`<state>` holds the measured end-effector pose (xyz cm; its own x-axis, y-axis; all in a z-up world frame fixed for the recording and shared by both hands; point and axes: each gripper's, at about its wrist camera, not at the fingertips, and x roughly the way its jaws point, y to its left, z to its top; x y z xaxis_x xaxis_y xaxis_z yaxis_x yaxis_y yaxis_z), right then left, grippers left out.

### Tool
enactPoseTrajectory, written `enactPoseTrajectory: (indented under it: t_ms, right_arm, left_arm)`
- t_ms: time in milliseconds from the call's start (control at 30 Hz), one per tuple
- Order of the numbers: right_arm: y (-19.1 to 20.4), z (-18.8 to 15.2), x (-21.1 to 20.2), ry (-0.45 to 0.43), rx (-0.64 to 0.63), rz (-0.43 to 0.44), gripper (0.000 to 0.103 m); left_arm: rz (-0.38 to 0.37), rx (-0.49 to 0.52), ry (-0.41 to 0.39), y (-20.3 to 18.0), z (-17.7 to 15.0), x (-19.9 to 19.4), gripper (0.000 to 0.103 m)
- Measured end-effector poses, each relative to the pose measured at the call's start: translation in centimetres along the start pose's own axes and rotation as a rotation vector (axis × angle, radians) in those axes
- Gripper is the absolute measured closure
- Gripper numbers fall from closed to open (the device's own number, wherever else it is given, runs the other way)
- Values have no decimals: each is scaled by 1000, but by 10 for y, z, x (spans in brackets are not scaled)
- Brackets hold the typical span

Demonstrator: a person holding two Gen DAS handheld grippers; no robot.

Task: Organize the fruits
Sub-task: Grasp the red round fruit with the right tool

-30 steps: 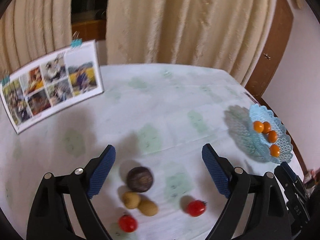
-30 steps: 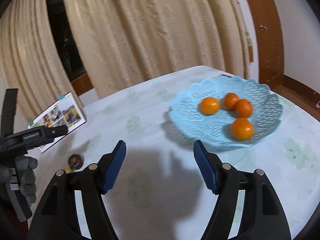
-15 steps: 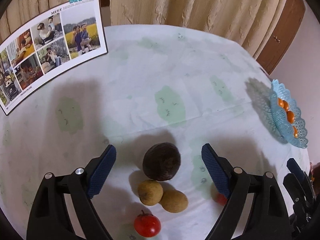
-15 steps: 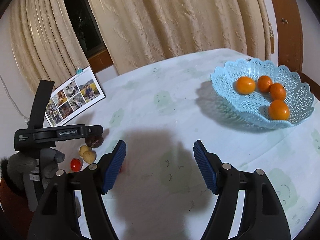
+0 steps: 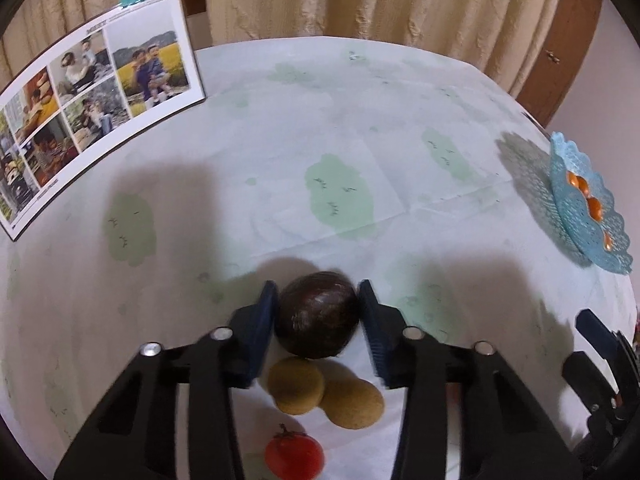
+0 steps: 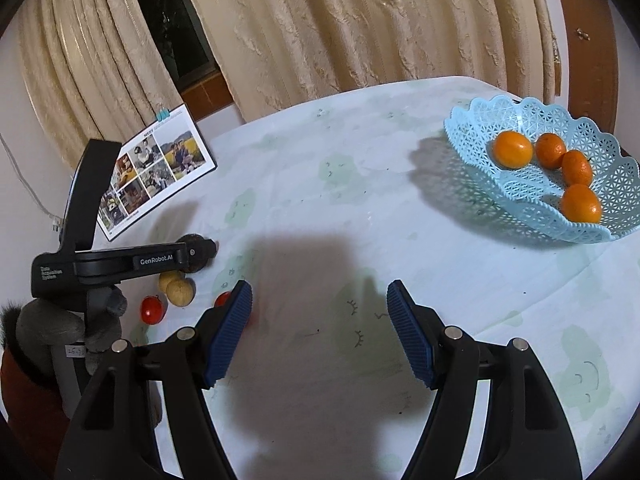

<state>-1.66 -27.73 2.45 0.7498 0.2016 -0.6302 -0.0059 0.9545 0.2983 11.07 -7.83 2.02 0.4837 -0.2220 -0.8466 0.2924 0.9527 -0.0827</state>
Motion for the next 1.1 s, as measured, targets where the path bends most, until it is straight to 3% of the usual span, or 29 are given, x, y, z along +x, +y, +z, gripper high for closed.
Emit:
enactPoseTrajectory:
  t_ms: [300,700,1033,1100]
  right_arm:
    - [11,0,7,30,-40,21,31]
    - [65,3,44,134,-206,97,32]
    - [73,-3,63,197,-252,68,71]
    - [72,-3,63,194,-255,61,73]
  left_arm:
    - [-5,-6,-87,-3,7,-30,62]
    - [-16,-37,-233,0,16,-87,62]
    - [-30,-55,-280,3,18,-106,62]
    - [-30,-57,-279,2,17,-106,62]
